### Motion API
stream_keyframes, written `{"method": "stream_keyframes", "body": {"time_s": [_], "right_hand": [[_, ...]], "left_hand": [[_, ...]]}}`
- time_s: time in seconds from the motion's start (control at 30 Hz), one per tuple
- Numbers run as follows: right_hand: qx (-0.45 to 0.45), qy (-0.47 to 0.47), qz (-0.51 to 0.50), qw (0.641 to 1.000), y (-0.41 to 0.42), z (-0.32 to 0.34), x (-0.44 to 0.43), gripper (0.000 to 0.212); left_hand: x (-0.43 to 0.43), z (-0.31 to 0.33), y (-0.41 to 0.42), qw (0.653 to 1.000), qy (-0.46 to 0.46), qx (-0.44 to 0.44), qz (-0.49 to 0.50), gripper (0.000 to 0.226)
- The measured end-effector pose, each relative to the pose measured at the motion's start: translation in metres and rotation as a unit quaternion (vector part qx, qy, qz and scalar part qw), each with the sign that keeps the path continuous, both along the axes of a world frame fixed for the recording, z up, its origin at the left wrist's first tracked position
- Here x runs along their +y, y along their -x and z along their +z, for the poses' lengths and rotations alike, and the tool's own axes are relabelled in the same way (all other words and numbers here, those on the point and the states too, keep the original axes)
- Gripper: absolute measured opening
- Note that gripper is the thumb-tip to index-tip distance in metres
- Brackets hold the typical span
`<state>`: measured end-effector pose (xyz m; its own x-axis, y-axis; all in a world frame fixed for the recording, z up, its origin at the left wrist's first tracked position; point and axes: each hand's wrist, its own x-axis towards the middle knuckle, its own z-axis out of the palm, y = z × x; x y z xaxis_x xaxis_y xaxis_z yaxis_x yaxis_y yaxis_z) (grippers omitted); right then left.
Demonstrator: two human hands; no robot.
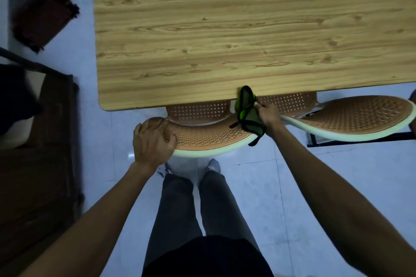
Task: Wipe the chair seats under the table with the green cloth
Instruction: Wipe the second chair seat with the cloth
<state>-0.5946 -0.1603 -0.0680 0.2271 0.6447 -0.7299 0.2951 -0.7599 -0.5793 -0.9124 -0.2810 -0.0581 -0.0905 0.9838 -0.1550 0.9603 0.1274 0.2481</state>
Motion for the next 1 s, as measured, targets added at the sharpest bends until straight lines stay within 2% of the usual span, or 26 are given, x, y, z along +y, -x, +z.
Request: {"method": "stream_keyframes", "body": {"time_s": [0.07,0.13,0.17,0.27,0.33,0.43,0.53,0.6,0.67,0.7,0.77,0.83,0.93,1.0], "right_hand": [[0.006,-0.004,0.004,1.000,0.001,-0.001,0.004,0.030],[-0.038,-0.041,0.026,0.998,0.004,0.001,-0.004,0.022],[-0.065,-0.080,0.035,0.994,0.007,0.006,-0.013,0.025],[-0.158,-0.213,0.070,0.962,0.024,0.023,-0.065,0.024],[-0.211,-0.247,0.124,0.938,0.048,0.029,-0.111,0.033],[-0.176,-0.281,0.202,0.922,0.105,0.043,-0.174,0.041],[-0.147,-0.295,0.244,0.912,0.147,0.044,-0.203,0.040],[-0.147,-0.301,0.258,0.906,0.149,0.041,-0.201,0.045],[-0.145,-0.312,0.264,0.901,0.134,0.037,-0.196,0.038],[-0.148,-0.323,0.256,0.899,0.123,0.035,-0.191,0.030],[-0.169,-0.346,0.216,0.897,0.101,0.033,-0.176,0.019],[-0.208,-0.355,0.177,0.894,0.080,0.032,-0.152,0.022],[-0.245,-0.305,0.176,0.903,0.052,0.026,-0.106,0.029],[-0.235,-0.235,0.220,0.917,0.035,0.025,-0.069,0.035]], "left_hand": [[0.000,-0.001,0.000,1.000,-0.005,-0.002,0.006,0.043],[-0.001,-0.001,0.001,1.000,-0.004,-0.005,0.008,0.042],[-0.001,-0.002,0.002,1.000,-0.004,-0.004,0.010,0.042],[-0.003,-0.001,0.000,1.000,-0.002,0.007,0.015,0.039],[-0.003,-0.001,-0.002,1.000,0.007,0.015,0.019,0.034],[-0.004,-0.001,-0.001,0.998,0.039,0.017,0.035,0.033],[-0.009,0.000,0.004,0.999,0.047,0.012,-0.003,0.037],[-0.011,-0.002,0.007,0.999,0.046,0.014,-0.019,0.042],[-0.009,-0.003,0.007,0.999,0.039,0.028,-0.015,0.035],[-0.008,-0.002,0.005,0.999,0.034,0.033,-0.006,0.032],[-0.009,0.002,0.000,0.999,0.029,0.024,0.016,0.041],[-0.015,0.006,0.001,1.000,-0.002,-0.001,0.014,0.046],[-0.035,0.013,0.008,0.998,-0.019,-0.035,-0.042,0.059],[-0.044,0.014,0.012,0.997,-0.008,-0.052,-0.061,0.071]]}}
